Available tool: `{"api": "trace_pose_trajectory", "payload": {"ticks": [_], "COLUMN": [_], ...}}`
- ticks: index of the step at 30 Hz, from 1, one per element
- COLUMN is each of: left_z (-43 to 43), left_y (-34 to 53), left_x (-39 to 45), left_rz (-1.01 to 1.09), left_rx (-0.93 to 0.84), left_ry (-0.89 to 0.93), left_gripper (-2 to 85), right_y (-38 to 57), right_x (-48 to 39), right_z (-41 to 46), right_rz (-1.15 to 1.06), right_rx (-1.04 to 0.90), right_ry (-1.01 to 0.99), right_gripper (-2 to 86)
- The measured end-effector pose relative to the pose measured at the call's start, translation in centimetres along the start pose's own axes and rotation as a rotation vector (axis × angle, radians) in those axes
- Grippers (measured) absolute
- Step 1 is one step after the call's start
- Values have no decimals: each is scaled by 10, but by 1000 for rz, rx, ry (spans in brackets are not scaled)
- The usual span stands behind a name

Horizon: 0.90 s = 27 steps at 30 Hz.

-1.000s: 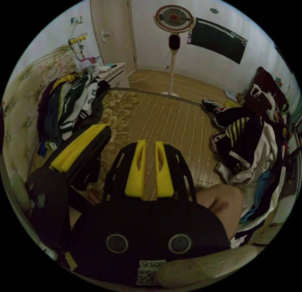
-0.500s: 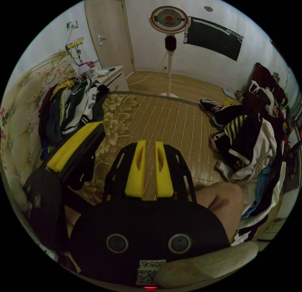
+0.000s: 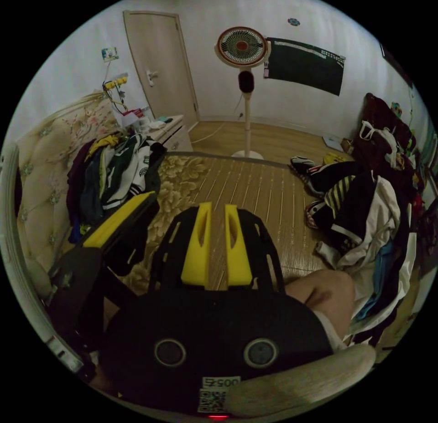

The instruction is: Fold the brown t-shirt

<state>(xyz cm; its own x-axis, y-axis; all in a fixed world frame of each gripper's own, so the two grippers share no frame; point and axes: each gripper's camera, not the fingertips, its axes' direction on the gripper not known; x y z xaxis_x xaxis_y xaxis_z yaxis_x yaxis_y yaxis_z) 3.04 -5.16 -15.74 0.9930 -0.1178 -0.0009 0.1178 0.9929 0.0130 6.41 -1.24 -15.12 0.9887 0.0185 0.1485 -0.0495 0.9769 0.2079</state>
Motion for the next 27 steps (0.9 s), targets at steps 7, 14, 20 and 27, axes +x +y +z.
{"api": "trace_pose_trajectory", "payload": {"ticks": [7, 14, 20, 27], "left_z": [-20, -58, -95, -143], "left_y": [-2, -8, -12, -8], "left_x": [11, 15, 13, 19], "left_rz": [32, -11, -30, 24], "left_rx": [-37, 41, 109, 246], "left_ry": [-30, -105, -33, -33], "left_gripper": [0, 3, 1, -6], "right_y": [-10, -18, -23, -24], "right_x": [13, 23, 23, 21], "right_z": [-24, -53, -95, -136], "right_rz": [26, 74, 51, -84], "right_rx": [-37, 0, 134, 205], "right_ry": [-40, -141, -213, -268], "right_gripper": [9, -15, -16, -14]}}
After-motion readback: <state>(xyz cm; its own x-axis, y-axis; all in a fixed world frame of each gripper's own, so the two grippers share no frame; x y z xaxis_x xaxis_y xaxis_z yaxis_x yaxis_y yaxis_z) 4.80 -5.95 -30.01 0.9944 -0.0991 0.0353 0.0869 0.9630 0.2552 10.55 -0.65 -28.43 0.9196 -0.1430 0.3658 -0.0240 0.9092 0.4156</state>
